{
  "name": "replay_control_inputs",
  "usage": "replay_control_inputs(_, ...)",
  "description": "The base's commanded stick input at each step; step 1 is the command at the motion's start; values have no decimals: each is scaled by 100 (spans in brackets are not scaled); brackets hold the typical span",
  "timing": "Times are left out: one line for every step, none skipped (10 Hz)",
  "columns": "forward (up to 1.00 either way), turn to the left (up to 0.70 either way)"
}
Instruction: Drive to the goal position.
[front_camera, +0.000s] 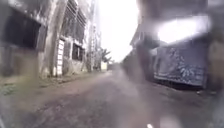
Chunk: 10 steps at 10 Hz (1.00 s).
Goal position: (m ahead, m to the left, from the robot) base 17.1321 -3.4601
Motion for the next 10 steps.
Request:
replay_control_inputs(50,2)
replay_control_inputs(50,2)
replay_control_inputs(50,2)
replay_control_inputs(50,2)
replay_control_inputs(50,2)
replay_control_inputs(50,2)
replay_control_inputs(50,2)
replay_control_inputs(50,2)
replay_control_inputs(50,2)
replay_control_inputs(50,2)
